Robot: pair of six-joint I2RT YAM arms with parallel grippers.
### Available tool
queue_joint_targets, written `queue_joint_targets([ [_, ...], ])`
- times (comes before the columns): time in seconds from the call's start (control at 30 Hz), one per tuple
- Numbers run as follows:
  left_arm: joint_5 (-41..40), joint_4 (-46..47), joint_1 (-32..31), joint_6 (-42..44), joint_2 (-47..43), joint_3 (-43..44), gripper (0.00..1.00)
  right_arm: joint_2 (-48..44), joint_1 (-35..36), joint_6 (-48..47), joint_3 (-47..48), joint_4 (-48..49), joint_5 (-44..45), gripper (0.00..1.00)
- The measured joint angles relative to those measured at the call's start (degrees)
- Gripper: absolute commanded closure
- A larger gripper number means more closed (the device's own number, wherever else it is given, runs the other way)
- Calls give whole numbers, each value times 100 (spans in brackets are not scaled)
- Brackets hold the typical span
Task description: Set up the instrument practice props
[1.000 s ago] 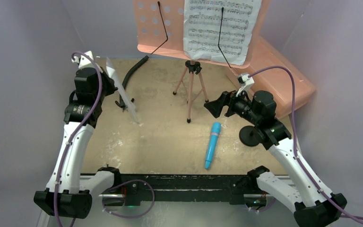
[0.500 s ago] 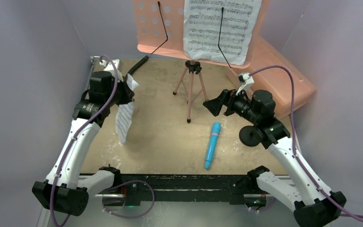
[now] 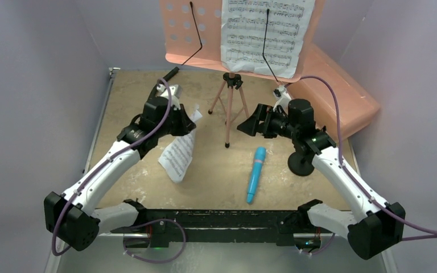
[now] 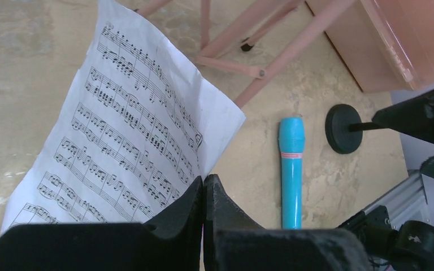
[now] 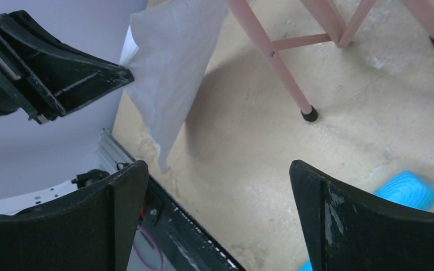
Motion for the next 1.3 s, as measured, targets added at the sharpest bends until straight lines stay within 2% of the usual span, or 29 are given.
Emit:
queue_joint_targets([
  [0.47, -754, 251, -1971, -63, 870, 273, 100, 616, 0, 584, 293, -116, -761, 4],
  [0.67, -1220, 236, -2734, -4, 1298, 758, 100, 804, 0, 699, 308, -127, -1086, 9],
  [0.87, -1574, 221, -3154, 101, 1508, 1003, 100, 1143, 0, 702, 380, -339, -1174, 16],
  [1.3, -1880, 122, -3359, 278, 1722, 1290, 100, 1567, 0, 627, 535, -428, -1768, 90],
])
